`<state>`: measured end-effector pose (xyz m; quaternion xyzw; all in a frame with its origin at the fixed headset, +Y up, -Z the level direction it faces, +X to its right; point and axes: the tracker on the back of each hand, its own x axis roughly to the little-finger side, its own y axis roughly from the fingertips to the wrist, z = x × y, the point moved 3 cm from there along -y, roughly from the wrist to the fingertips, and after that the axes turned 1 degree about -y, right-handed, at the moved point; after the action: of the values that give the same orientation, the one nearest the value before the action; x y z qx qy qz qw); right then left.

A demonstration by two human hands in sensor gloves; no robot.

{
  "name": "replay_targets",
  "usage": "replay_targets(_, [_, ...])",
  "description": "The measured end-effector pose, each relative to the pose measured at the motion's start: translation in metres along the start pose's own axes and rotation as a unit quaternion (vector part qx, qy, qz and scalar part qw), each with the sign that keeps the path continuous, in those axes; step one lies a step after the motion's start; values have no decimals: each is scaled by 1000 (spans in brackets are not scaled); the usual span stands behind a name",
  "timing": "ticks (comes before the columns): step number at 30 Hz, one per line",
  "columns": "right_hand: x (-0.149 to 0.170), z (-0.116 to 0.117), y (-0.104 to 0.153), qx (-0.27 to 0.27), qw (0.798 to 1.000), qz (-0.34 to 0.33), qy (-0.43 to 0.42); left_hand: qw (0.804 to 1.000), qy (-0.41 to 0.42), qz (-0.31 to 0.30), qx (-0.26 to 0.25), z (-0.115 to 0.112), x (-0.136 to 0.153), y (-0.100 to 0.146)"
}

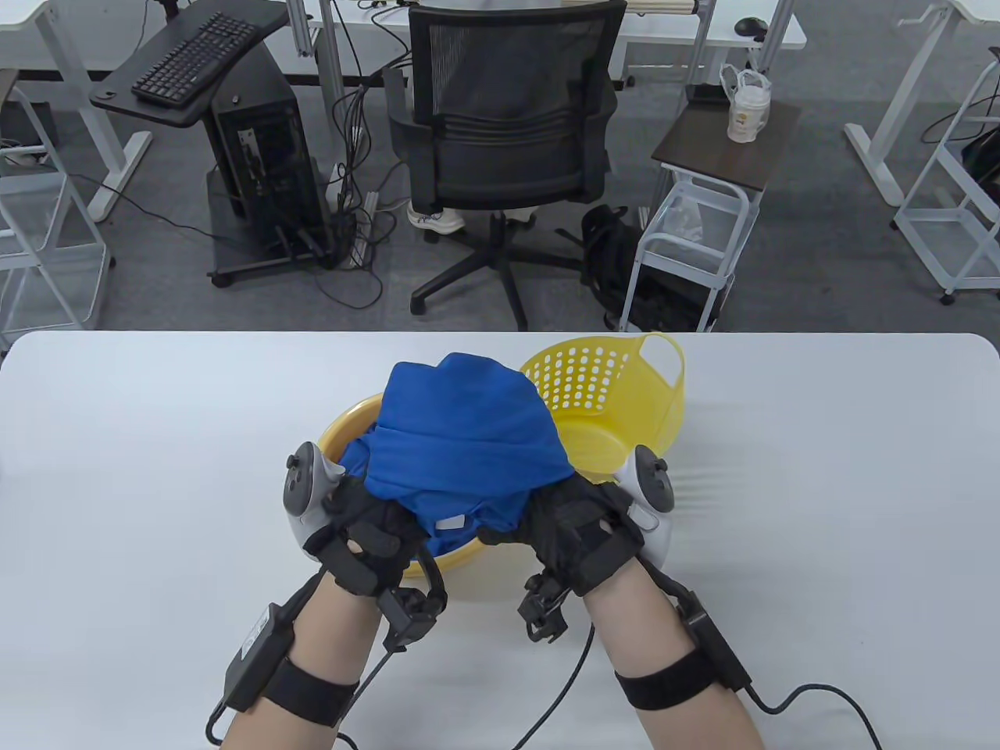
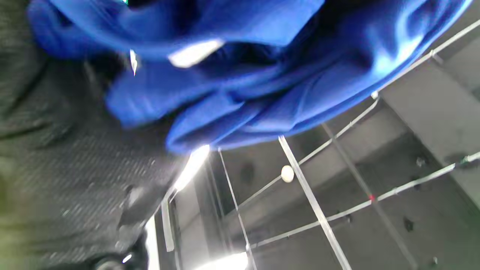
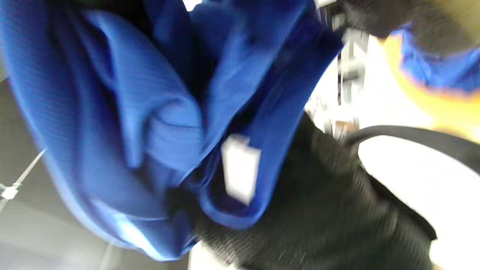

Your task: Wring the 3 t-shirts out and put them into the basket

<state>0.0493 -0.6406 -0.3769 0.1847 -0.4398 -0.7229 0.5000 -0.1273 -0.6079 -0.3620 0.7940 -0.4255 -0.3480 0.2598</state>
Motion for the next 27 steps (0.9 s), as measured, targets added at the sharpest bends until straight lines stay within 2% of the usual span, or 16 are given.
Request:
replay_targets(2, [-1,4,-2,-32,999,-22,-32,997,-74,15,2,0,-1,2])
replay_targets(4, [-7,3,-1,-23,998,-51,-37,991,-129,21,-9,2,-4,4])
replay_targets(7, [-25,0,3,17,993,-112,-45,993,-110,35,-2,3,-3,4])
replay_targets(9, [-37,-4,9,39,988,-145,-27,992,-99,79,6,6,1,5])
replay_targets(11, [-49,-12,17,85,981,-173,-19,984,-133,119,23,10,5,6])
replay_targets(14, [-75,-32,34,162,956,-244,12,968,-209,139,25,24,10,6])
replay_targets(16, [-89,-39,42,173,939,-290,69,979,-154,131,36,27,12,6])
replay_targets(18, [-98,-35,45,161,922,-322,144,993,-5,93,78,22,16,5])
replay_targets(19, [-100,-26,45,136,910,-339,198,985,109,81,107,16,17,5])
replay_targets(20, [-100,-19,43,118,903,-349,221,974,173,84,116,12,18,5])
replay_targets(21, [-99,-10,41,90,898,-359,237,970,196,79,117,12,19,6])
replay_targets(23, [-93,13,35,4,897,-347,274,979,160,80,96,16,22,7])
replay_targets(25, [-87,25,32,-45,890,-323,317,984,132,86,88,19,21,8])
replay_targets(27, [-86,27,33,-41,886,-327,328,988,110,81,66,24,15,8])
